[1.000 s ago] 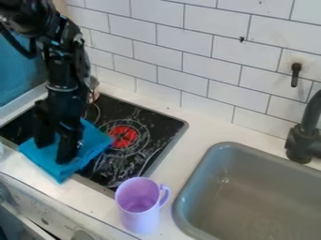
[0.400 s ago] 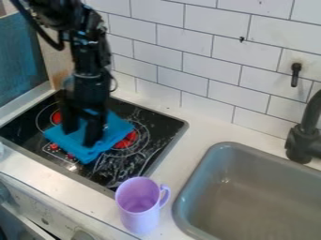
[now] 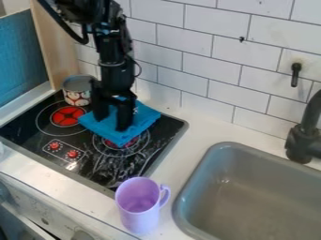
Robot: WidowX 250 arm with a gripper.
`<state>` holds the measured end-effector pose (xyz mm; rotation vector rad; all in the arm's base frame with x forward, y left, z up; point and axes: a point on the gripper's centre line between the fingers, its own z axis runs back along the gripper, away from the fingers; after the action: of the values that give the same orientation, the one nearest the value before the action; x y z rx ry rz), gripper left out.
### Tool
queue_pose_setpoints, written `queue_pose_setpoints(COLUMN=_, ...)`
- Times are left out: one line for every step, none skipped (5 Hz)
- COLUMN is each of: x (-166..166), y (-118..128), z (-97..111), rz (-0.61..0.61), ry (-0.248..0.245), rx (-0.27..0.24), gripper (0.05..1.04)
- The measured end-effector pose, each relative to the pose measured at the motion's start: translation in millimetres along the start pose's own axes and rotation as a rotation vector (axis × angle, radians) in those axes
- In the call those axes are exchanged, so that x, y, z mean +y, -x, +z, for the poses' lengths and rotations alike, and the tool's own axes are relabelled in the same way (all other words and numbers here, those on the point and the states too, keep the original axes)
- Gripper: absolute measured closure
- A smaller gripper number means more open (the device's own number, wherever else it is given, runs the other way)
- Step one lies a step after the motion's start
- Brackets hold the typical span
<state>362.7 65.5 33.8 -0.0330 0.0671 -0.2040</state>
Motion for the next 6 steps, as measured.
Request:
queue_pose_setpoints(x=2, y=-7, z=2, rz=0.119, ry=-0.006, rx=-0.016, gripper=0.076)
queue_pose_setpoints(x=7, y=0, z=3, rz=0.203, ry=-0.043, rx=0.020, gripper=0.076)
queue_pose_setpoints(x=5, y=23, z=13, rz=0.282, ry=-0.078, rx=0.047, gripper=0.076)
queue_pose_setpoints(x=2, y=31, z=35, rz=0.308, ry=-0.089, rx=-0.010, gripper=0.079)
queue_pose_setpoints(x=2, y=35, z=58, rz=0.300, ry=-0.065, rx=-0.061, gripper=0.080)
queue_pose_setpoints(x=2, y=49, z=77, rz=0.255, ry=-0.057, rx=-0.062, gripper=0.081)
